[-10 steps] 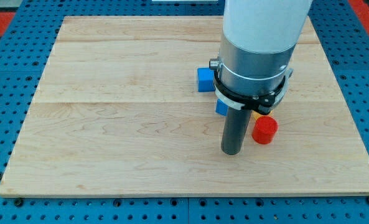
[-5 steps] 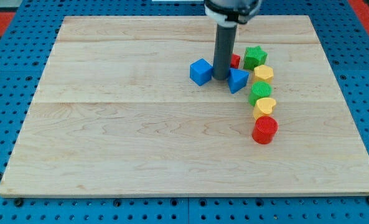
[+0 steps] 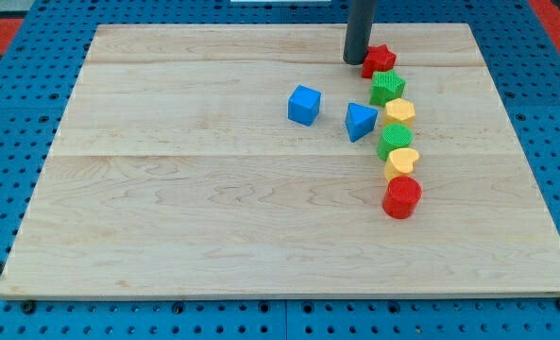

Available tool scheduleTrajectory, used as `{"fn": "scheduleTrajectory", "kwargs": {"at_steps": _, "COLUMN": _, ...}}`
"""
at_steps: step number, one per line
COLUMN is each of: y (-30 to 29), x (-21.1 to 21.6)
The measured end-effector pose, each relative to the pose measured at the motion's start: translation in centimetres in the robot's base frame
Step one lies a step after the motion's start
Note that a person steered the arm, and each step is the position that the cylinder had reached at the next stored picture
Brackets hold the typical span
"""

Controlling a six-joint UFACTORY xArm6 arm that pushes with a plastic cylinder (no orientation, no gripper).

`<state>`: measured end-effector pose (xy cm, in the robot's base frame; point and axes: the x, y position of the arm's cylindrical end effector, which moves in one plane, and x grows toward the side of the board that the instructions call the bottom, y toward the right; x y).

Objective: Push the blue cube diagonally to the top left of the red star

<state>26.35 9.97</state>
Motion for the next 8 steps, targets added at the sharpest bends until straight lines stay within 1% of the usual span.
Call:
{"fn": "scheduleTrajectory", "kwargs": {"at_steps": 1, "y": -3.0, "x": 4.7}}
{"fn": "scheduleTrajectory", "kwargs": {"at_steps": 2, "y": -9.0, "x": 8.3}}
{"fn": "scheduleTrajectory", "kwargs": {"at_steps": 3, "y": -20.2, "x": 10.4}}
{"fn": "scheduleTrajectory", "kwargs": {"at_steps": 4, "y": -19.7, "x": 15.1}}
{"fn": "scheduleTrajectory", "kwargs": {"at_steps": 5, "y": -16.8, "x": 16.7}}
{"fn": "scheduleTrajectory", "kwargs": {"at_steps": 6, "y": -7.0, "x": 16.0}}
{"fn": "scheduleTrajectory", "kwargs": {"at_steps": 7, "y": -10.0, "x": 11.9}}
{"fn": "scheduleTrajectory", "kwargs": {"at_steps": 8, "y": -10.8, "x": 12.6}}
